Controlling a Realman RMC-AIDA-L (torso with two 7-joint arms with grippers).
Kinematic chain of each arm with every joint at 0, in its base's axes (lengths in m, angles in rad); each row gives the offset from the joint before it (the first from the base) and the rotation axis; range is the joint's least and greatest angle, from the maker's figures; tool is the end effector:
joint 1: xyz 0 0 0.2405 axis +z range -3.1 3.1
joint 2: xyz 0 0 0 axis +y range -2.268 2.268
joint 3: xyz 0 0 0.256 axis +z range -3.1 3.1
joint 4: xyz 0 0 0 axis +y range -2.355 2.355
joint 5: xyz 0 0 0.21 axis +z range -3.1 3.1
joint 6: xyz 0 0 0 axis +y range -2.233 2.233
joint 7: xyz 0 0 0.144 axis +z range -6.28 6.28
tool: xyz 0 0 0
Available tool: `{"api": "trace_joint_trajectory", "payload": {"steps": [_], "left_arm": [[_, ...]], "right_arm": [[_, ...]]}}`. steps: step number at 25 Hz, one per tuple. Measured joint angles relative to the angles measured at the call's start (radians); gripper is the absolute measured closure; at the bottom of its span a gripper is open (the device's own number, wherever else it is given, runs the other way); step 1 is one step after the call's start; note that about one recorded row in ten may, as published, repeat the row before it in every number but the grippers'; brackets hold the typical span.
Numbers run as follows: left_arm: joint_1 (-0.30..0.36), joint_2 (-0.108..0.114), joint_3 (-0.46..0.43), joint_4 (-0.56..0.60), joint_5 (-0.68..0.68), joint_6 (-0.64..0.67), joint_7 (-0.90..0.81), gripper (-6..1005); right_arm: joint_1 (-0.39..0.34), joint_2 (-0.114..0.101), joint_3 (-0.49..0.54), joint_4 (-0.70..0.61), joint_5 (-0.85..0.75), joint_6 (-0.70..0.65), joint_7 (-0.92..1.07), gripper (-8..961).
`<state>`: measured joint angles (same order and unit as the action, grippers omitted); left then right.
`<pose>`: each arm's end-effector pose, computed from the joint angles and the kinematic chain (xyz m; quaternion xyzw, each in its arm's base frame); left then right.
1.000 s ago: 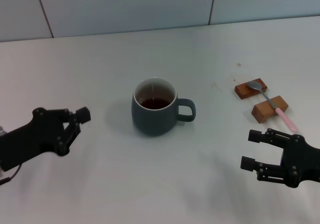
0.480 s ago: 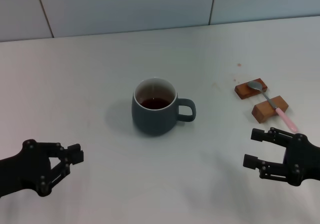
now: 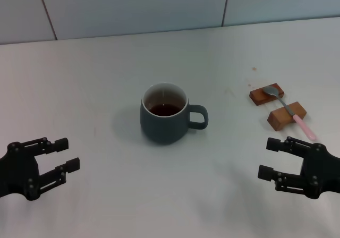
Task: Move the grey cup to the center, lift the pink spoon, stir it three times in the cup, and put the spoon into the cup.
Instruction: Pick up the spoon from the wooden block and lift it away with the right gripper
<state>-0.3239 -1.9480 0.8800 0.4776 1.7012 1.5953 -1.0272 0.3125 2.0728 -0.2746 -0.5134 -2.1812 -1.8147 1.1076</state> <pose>-0.3257 0.2689 0.0196 -0.9340 -0.1655 -0.2624 0.1775 0.3314 0.2275 0.0115 -0.8919 0.2618 0.3281 0.1682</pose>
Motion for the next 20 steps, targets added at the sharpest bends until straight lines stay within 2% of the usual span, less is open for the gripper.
{"api": "trace_joint_trajectory", "payload": {"steps": [9,11,16,18,20], "left_arm": [[0.000,0.000,0.001,0.009,-0.001,0.006,0.007,327],[0.000,-0.003,-0.004,0.013,-0.003,0.007,0.008,185],[-0.004,-0.007,-0.017,0.013,-0.002,0.006,0.007,185],[-0.005,-0.009,-0.019,0.013,-0.005,0.005,0.009,185],[-0.006,-0.010,-0.019,0.013,-0.006,0.005,0.009,185]], "right_arm": [[-0.023,0.001,0.034,0.079,0.049,-0.004,-0.005,135],[-0.034,0.001,0.060,0.122,0.071,-0.013,-0.005,135],[-0.080,0.002,0.197,0.255,0.088,-0.023,-0.002,135],[-0.114,0.002,0.316,0.338,0.088,-0.038,0.037,135],[-0.122,0.002,0.344,0.355,0.089,-0.044,0.063,135]]}}
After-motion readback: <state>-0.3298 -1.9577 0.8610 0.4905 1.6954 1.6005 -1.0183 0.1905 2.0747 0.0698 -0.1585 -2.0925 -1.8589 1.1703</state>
